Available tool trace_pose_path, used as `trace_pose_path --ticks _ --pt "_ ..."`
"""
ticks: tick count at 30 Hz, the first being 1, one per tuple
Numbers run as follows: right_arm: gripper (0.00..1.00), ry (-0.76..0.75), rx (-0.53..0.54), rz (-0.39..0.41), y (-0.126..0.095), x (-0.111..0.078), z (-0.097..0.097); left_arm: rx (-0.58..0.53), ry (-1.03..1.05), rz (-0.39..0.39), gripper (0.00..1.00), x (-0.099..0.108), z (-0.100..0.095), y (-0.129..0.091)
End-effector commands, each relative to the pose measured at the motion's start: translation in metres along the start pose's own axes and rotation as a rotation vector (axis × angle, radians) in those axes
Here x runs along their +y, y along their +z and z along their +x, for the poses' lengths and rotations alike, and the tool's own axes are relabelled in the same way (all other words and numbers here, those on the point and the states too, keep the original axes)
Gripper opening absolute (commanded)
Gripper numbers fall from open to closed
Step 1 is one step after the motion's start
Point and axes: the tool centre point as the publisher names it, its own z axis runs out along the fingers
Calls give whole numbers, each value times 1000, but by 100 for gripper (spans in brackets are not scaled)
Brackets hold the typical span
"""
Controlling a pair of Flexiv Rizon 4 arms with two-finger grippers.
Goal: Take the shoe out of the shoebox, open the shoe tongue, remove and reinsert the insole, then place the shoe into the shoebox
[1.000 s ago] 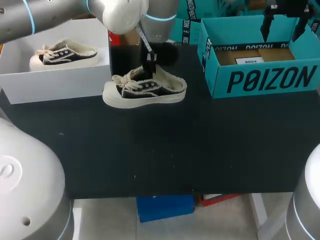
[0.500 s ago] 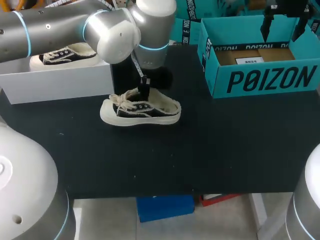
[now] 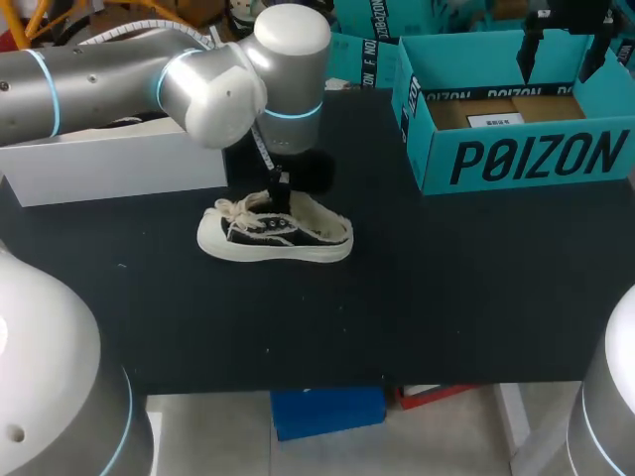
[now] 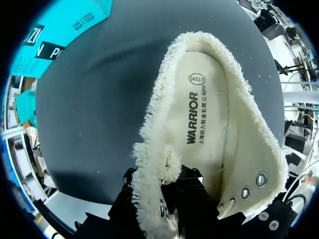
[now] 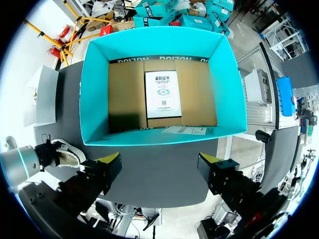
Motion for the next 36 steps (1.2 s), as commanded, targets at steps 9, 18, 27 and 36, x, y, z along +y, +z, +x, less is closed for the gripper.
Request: trace_pose_path --ticks 9,18,27,36 --pt "100 0 0 0 0 0 0 72 -39 15 100 11 -16 -70" --pt "100 0 0 0 0 0 0 113 -90 51 100 27 -17 -97" --pt "100 0 0 0 0 0 0 57 -85 40 100 18 -28 -47" --pt "100 0 0 0 0 0 0 -36 -59 124 100 4 -26 -77"
